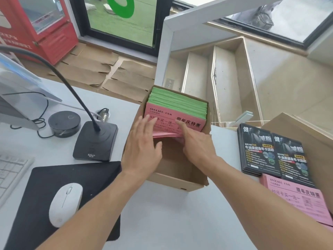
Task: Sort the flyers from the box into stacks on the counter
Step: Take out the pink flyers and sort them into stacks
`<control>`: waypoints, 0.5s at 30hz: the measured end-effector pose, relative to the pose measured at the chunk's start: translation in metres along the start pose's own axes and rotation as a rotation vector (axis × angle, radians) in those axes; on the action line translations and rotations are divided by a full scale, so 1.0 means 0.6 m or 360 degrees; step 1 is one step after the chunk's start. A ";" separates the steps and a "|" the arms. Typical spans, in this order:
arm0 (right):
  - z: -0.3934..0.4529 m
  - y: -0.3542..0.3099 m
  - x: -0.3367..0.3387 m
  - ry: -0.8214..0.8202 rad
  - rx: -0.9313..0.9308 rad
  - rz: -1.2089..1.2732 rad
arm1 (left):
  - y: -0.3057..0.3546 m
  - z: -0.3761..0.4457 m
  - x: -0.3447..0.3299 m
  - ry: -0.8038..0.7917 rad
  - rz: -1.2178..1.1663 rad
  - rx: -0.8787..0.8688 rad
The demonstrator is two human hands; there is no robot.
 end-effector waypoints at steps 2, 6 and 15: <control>-0.011 -0.004 0.022 0.0128 0.0053 -0.0002 | 0.001 0.002 0.004 0.0039 -0.0063 0.0023; -0.075 0.000 0.107 0.0316 0.0175 0.0242 | 0.006 -0.011 0.029 0.0062 -0.0576 0.0004; -0.372 0.034 0.176 0.0446 -0.0213 0.1450 | 0.095 -0.217 0.057 -0.0750 -0.1386 0.0061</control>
Point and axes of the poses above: each hand's wrist, its own z-axis towards the middle knuckle, its own x-axis out of the back of the hand, y = z × x, the point moved 1 cm from there along z, towards the middle knuckle, and after that the axes turned 14 degrees about x, right-handed, at the moved point
